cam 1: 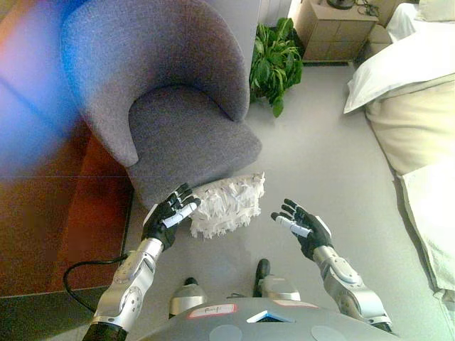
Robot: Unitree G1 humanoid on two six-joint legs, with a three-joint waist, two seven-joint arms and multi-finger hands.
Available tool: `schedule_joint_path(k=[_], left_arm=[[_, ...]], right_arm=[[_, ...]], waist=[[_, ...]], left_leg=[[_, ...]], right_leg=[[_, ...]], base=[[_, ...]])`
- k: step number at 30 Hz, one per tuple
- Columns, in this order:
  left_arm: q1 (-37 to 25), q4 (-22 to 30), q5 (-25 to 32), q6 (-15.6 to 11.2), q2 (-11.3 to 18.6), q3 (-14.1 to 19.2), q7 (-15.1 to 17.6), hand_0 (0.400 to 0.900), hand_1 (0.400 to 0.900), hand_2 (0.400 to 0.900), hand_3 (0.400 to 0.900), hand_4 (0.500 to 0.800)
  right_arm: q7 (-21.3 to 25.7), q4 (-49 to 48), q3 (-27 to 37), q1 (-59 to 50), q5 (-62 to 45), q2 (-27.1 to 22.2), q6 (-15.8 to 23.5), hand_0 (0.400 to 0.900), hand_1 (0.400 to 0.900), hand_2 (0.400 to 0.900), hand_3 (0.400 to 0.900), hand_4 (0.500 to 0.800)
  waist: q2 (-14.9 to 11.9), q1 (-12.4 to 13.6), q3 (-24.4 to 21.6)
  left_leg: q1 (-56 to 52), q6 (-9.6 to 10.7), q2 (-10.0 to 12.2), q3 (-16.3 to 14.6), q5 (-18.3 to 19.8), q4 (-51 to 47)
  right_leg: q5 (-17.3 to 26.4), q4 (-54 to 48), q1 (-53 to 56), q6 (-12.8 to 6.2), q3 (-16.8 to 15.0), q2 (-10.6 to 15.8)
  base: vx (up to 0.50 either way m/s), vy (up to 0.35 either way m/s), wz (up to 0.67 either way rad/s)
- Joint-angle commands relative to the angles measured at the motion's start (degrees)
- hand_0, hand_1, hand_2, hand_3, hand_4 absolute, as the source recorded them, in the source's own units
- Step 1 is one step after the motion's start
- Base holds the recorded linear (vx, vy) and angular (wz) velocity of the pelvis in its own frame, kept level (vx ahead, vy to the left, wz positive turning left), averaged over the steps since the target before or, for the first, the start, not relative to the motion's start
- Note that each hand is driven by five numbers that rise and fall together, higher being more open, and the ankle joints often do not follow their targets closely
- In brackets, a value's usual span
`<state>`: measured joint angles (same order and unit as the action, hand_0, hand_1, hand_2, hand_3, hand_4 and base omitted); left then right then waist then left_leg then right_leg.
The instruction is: Pick up the pillow and put it on the sofa.
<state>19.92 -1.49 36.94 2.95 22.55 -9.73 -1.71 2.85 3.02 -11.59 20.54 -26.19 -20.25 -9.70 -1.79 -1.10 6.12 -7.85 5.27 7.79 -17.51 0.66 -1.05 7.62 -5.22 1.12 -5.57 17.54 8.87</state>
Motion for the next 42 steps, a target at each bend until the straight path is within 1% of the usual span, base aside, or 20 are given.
schedule_joint_path(k=[1, 2, 3, 5, 8, 11, 14, 15, 20, 23, 26, 29, 32, 33, 36, 37, 38, 39, 40, 42], left_arm=[[-2.5, 6.5, 2.4, -6.7, 0.5, 1.1, 0.4, 0.9, 0.9, 0.9, 0.9, 0.8], [-2.4, 6.4, 2.4, -6.8, 0.5, 1.1, 0.2, 0.9, 0.9, 0.9, 0.9, 0.8], [-2.1, 6.4, 2.4, -6.7, 0.6, 1.2, -0.6, 0.9, 0.9, 0.9, 0.9, 0.8], [-1.6, 5.9, 2.4, -7.0, 0.7, 1.4, -1.2, 0.9, 0.9, 0.9, 0.9, 0.8], [-0.5, 6.2, 2.7, -6.9, 0.4, 2.3, -1.3, 0.9, 0.9, 0.9, 0.9, 0.8], [0.8, 6.6, 3.0, -7.3, 0.3, 2.5, -1.5, 0.9, 0.9, 0.9, 0.9, 0.8], [1.0, 5.7, 3.0, -8.4, -0.3, 1.7, -2.4, 0.9, 0.9, 0.9, 0.9, 0.8], [1.0, 5.5, 2.8, -8.9, -0.5, 1.4, -2.4, 0.9, 0.9, 0.9, 0.9, 0.8], [0.9, 4.6, 2.8, -10.2, -0.7, 1.3, -1.3, 0.9, 0.9, 0.9, 0.9, 0.8], [0.7, 5.4, 1.8, -9.7, 0.4, 2.3, -1.9, 0.9, 0.9, 0.9, 0.9, 0.8], [0.3, 5.2, 0.9, -8.8, 1.3, 3.1, -2.2, 0.9, 0.9, 0.9, 0.9, 0.8], [0.5, 5.1, 0.2, -7.8, 2.2, 4.5, -3.9, 0.9, 0.9, 0.9, 0.9, 0.8], [0.7, 5.4, -1.0, -6.9, 3.3, 5.2, -5.5, 0.9, 0.9, 0.9, 0.9, 0.8], [0.5, 5.4, -1.1, -6.5, 3.6, 5.4, -5.5, 0.9, 0.9, 0.9, 0.9, 0.8], [-0.9, 5.9, -0.2, -4.7, 4.0, 5.9, -4.5, 0.9, 0.9, 0.9, 0.9, 0.8], [-1.3, 6.1, -0.1, -4.0, 4.1, 6.0, -4.7, 0.9, 0.9, 0.9, 0.9, 0.8], [-1.9, 6.3, -0.2, -3.2, 4.3, 6.1, -4.8, 0.9, 0.9, 0.9, 0.9, 0.8], [-2.3, 6.2, -0.3, -2.7, 4.4, 6.0, -4.7, 0.9, 0.9, 0.9, 0.9, 0.8], [-2.9, 6.1, -0.2, -2.1, 4.6, 5.7, -4.4, 0.9, 0.9, 0.9, 0.9, 0.8], [-3.5, 5.9, 0.3, -1.6, 5.1, 5.3, -4.0, 0.9, 0.9, 0.9, 0.9, 0.8]], right_arm=[[-0.9, -5.0, 0.9, -4.1, 0.3, -4.0, 4.0, 0.9, 0.9, 0.9, 0.9, 0.8], [-0.8, -5.0, 0.8, -4.0, 0.1, -4.3, 4.1, 0.9, 0.9, 0.9, 0.9, 0.8], [-1.2, -4.6, 1.0, -3.9, -0.3, -5.3, 4.7, 0.9, 0.9, 0.9, 0.9, 0.8], [-1.9, -3.9, 1.3, -3.8, -0.4, -6.2, 5.3, 0.9, 0.9, 0.9, 0.9, 0.8], [-2.0, -3.8, 1.5, -3.5, -0.3, -6.2, 5.6, 0.9, 0.9, 0.9, 0.9, 0.8], [-2.3, -5.6, 2.2, -1.6, 0.1, -6.0, 5.3, 0.9, 0.9, 0.9, 0.9, 0.8], [-2.8, -5.5, 2.5, -0.1, 0.3, -6.2, 6.3, 0.9, 0.9, 0.9, 0.9, 0.8], [-3.0, -5.1, 2.2, -0.2, 0.3, -6.4, 6.7, 0.9, 0.9, 0.9, 0.9, 0.8], [-5.1, -4.6, 2.2, 0.4, 1.2, -6.3, 6.8, 0.9, 0.9, 0.9, 0.9, 0.8], [-6.7, -5.6, 2.2, 1.0, 1.9, -5.6, 5.9, 0.9, 0.9, 0.9, 0.9, 0.8], [-6.1, -4.4, 1.9, -0.4, 2.8, -4.6, 5.4, 0.9, 0.9, 0.9, 0.9, 0.8], [-5.6, -3.9, 1.6, -1.5, 3.3, -3.6, 4.9, 0.9, 0.9, 0.9, 0.9, 0.8], [-3.9, -4.3, 0.4, -2.4, 6.6, -2.0, 4.7, 0.9, 0.9, 0.9, 0.9, 0.8], [-3.5, -4.6, -0.1, -2.6, 7.8, -1.7, 4.6, 0.9, 0.9, 0.9, 0.9, 0.8], [-2.4, -4.0, -2.1, -4.1, 9.3, -1.3, 4.3, 0.9, 0.9, 0.9, 0.9, 0.8], [-2.0, -3.5, -2.3, -4.5, 9.4, -1.1, 4.5, 0.9, 0.9, 0.9, 0.9, 0.8], [-1.5, -2.9, -2.3, -4.7, 9.5, -0.9, 4.8, 0.9, 0.9, 0.9, 0.9, 0.8], [-1.2, -2.5, -2.2, -4.6, 9.6, -0.8, 5.0, 0.9, 0.9, 0.9, 0.9, 0.8], [-0.7, -2.3, -2.0, -4.3, 9.4, -0.8, 5.1, 0.9, 0.9, 0.9, 0.9, 0.8], [-0.4, -2.4, -1.4, -3.5, 8.8, -1.1, 5.4, 0.9, 0.9, 0.9, 0.9, 0.8]], waist=[[-1.1, 0.7, 2.8], [-1.3, 0.9, 3.2], [-2.1, 1.4, 4.3], [-2.4, 1.7, 5.3], [-0.9, 2.5, 6.3], [1.5, 3.1, 6.3], [2.1, 4.1, 7.1], [2.0, 4.4, 7.3], [0.8, 4.4, 7.6], [-0.3, 4.7, 7.3], [-1.2, 6.2, 7.0], [-2.3, 7.2, 6.0], [-2.5, 7.4, 4.7], [-2.2, 7.4, 4.4], [-1.3, 7.1, 3.8], [-0.9, 6.9, 3.8], [-0.1, 6.6, 3.9], [0.0, 6.2, 4.1], [-0.3, 5.5, 4.5], [-1.3, 4.3, 5.0]], left_leg=[[9.0, 2.0, 4.5, 3.4, -5.1, 21.0], [10.6, 2.3, 5.0, 4.2, -6.1, 24.1], [14.5, 2.4, 5.5, 5.6, -7.1, 31.7], [17.2, 2.0, 5.7, 5.7, -7.7, 33.5], [15.7, 1.8, 4.5, 4.0, -8.8, 21.6], [15.2, 3.1, 4.5, 3.2, -14.5, 6.1], [17.9, 4.5, 4.4, 3.5, -19.4, 2.9], [18.6, 4.6, 4.6, 3.4, -19.6, 3.3], [18.0, 3.6, 4.8, 1.2, -14.3, 6.6], [17.2, 0.6, 4.9, -1.4, -7.8, 9.9], [18.8, -2.2, 4.1, -0.6, -2.5, 15.1], [18.9, -5.0, 1.8, -0.3, 0.8, 15.5], [14.7, -8.3, -3.1, -0.4, 2.8, 9.9], [13.0, -8.8, -4.1, -0.1, 3.1, 8.0], [8.7, -8.8, -6.0, 1.7, 2.9, 3.4], [7.7, -8.4, -6.0, 2.5, 2.9, 2.9], [7.6, -7.9, -4.9, 2.5, 1.8, 2.7], [7.0, -7.5, -4.8, 3.0, 1.8, 2.6], [6.3, -6.7, -4.7, 3.6, 1.9, 2.7], [5.3, -5.1, -4.6, 4.3, 2.8, 3.0]], right_leg=[[-4.2, 0.2, 3.9, 0.98, 0.2, -0.7], [-4.0, 0.2, 3.9, 1.35, 0.2, -0.6], [-3.8, 0.3, 4.2, 2.19, 0.2, -0.1], [-4.0, 0.4, 5.0, 2.44, -0.2, 0.1], [-5.1, 0.4, 6.7, 1.26, -1.3, -1.0], [-6.3, 0.2, 8.1, 0.2, -3.2, -2.8], [-7.8, 0.2, 10.5, 0.65, -4.4, -3.9], [-8.3, 0.2, 11.0, 0.9, -4.3, -4.0], [-10.7, 1.3, 13.8, 0.79, -2.1, -2.6], [-13.5, 5.3, 15.3, -0.01, 0.1, -0.9], [-16.3, 11.9, 15.0, -0.69, 1.2, 0.6], [-15.7, 18.8, 13.8, -2.75, 1.6, 1.9], [-8.5, 33.8, 7.4, -6.56, 1.4, 4.8], [-7.2, 38.2, 4.7, -7.2, 1.4, 5.5], [-8.0, 41.6, -2.1, -6.64, 1.7, 7.0], [-8.6, 39.3, -3.1, -5.96, 1.8, 6.9], [-7.2, 35.7, -4.0, -4.26, 3.0, 6.5], [-6.0, 33.2, -4.6, -4.16, 2.8, 7.2], [-3.4, 28.8, -5.5, -4.45, 2.1, 9.1], [2.3, 18.5, -6.1, -6.38, 0.8, 12.5]], base=[[0.01, -0.109, -0.18], [0.04, -0.124, -0.17], [0.07, -0.109, -0.17], [0.13, -0.021, -0.16], [0.22, 0.13, -0.17], [0.29, 0.177, -0.23], [0.29, 0.131, -0.29], [0.27, 0.134, -0.41], [0.31, 0.102, -0.19], [0.26, 0.08, 0.01], [0.28, 0.125, 0.06], [0.26, 0.172, 0.1], [0.25, 0.257, 0.26], [0.24, 0.232, 0.18], [0.2, 0.074, 0.15], [0.1, -0.109, 0.32], [0.1, -0.154, 0.42], [0.12, -0.215, 0.51], [0.19, -0.249, 0.54], [0.24, -0.351, 0.57]])
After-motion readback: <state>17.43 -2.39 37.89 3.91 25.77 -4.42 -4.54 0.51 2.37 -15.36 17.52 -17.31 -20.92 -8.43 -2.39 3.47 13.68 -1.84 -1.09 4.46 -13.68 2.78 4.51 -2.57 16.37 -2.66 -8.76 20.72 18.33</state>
